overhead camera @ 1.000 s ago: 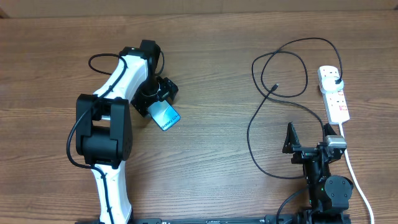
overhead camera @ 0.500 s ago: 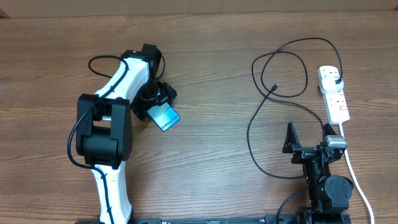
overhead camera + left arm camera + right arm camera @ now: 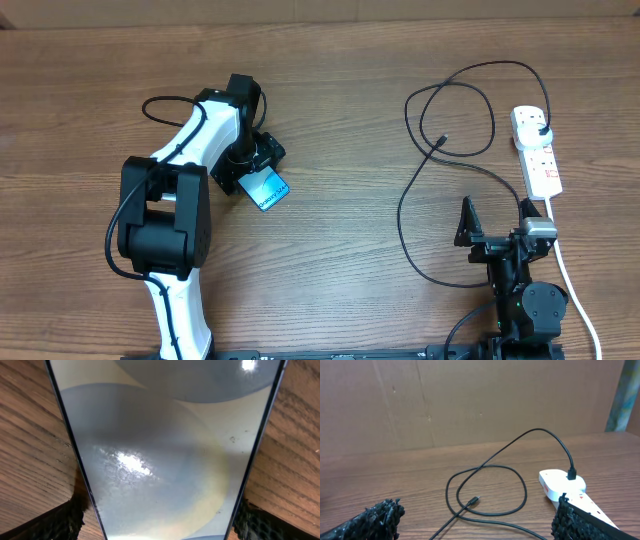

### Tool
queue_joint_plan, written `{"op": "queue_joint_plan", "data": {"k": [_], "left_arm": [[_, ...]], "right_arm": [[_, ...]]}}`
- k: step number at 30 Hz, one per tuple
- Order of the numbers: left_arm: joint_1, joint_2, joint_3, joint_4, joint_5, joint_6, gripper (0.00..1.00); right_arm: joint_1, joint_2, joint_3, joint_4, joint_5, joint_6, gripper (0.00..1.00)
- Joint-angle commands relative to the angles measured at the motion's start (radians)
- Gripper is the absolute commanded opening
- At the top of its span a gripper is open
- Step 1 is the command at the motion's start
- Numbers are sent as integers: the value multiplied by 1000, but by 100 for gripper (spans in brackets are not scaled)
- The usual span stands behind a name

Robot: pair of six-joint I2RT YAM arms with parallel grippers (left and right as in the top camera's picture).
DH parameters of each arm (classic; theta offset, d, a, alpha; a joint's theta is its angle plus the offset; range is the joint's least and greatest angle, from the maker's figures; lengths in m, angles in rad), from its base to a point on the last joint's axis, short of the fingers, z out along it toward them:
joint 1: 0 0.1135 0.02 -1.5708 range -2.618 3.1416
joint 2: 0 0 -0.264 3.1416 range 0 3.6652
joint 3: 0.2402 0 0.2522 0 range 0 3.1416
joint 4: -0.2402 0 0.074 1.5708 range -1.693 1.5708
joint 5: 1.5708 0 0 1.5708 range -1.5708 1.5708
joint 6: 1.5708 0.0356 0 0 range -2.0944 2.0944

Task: Plug charger to phone and switch on socket
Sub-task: 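Close the left gripper on the phone's long edges and lift it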

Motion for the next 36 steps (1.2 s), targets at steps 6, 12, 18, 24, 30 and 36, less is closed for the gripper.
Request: {"op": "queue_joint_plan", "data": {"k": [6, 12, 18, 24, 30, 36], "left_arm": [[3, 59, -59, 25, -20, 4, 100], [2, 59, -59, 29, -20, 42, 86], [-9, 59, -59, 30, -20, 169, 78], [-21, 59, -59, 47, -19, 288, 76], [-28, 59, -59, 62, -19, 404, 76], [-28, 59, -58, 63, -5, 425, 76]], "right_arm": [[4, -7, -11, 5, 9, -5, 100], [4, -7, -11, 6, 9, -5, 100], [4, -7, -11, 6, 9, -5, 100], [4, -7, -11, 6, 9, -5, 100], [4, -7, -11, 6, 9, -5, 100], [4, -7, -11, 6, 9, -5, 100]]}}
